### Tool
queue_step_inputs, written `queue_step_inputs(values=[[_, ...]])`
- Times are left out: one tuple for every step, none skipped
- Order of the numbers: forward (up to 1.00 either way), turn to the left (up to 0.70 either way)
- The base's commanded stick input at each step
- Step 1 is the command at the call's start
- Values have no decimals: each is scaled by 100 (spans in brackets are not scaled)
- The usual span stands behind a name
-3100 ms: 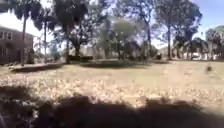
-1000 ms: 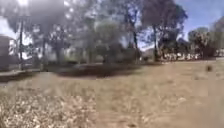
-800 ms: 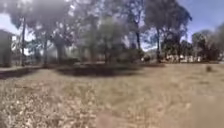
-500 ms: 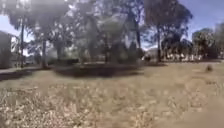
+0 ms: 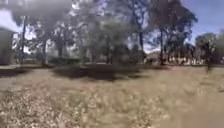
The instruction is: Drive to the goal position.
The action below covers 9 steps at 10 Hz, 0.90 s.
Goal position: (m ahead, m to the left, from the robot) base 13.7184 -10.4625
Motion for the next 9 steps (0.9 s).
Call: queue_step_inputs(values=[[70, 0], [70, 0], [70, 0], [70, 0], [70, -30], [70, -35], [70, -33], [70, 0], [70, 0]])
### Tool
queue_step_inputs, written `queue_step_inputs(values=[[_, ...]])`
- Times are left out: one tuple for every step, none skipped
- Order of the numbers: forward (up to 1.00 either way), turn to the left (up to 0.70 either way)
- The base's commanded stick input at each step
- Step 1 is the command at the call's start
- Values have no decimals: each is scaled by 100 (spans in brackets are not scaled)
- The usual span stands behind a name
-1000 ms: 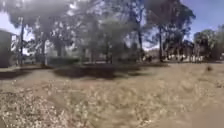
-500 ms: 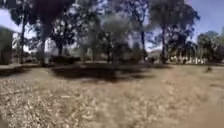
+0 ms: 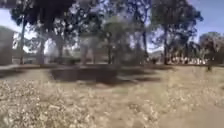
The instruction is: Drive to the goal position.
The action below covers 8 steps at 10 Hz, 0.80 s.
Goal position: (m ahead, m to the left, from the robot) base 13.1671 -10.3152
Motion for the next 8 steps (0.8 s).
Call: queue_step_inputs(values=[[70, 0], [70, 0], [70, 0], [70, -13], [70, -35], [70, -35], [70, -35], [70, -35]])
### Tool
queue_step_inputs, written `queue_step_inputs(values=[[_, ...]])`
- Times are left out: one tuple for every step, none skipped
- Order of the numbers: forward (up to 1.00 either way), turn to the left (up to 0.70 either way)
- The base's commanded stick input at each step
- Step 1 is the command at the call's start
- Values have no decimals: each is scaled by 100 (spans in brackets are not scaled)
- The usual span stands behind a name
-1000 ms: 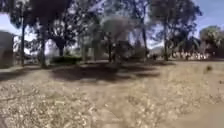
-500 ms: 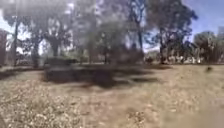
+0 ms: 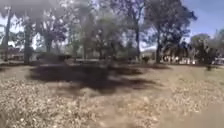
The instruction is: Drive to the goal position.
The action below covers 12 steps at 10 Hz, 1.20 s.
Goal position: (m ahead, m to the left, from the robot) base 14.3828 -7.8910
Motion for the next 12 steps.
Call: queue_step_inputs(values=[[70, -32], [70, -17], [70, 0], [70, 0], [70, 0], [70, -3], [70, -18], [70, -30], [70, -35], [70, -14], [70, -7], [70, -1]])
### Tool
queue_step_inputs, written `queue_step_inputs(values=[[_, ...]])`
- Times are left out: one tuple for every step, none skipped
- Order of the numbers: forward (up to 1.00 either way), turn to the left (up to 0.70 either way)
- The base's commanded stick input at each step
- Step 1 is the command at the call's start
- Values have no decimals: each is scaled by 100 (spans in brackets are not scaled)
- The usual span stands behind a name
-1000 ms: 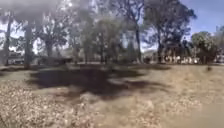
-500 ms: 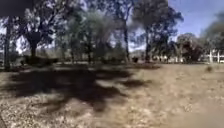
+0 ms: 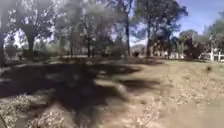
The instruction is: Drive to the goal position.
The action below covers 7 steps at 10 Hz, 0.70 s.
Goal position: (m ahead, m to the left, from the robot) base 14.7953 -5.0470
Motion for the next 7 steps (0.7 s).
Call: queue_step_inputs(values=[[70, 0], [70, 0], [70, 0], [70, -2], [70, -5], [70, -35], [70, -31]])
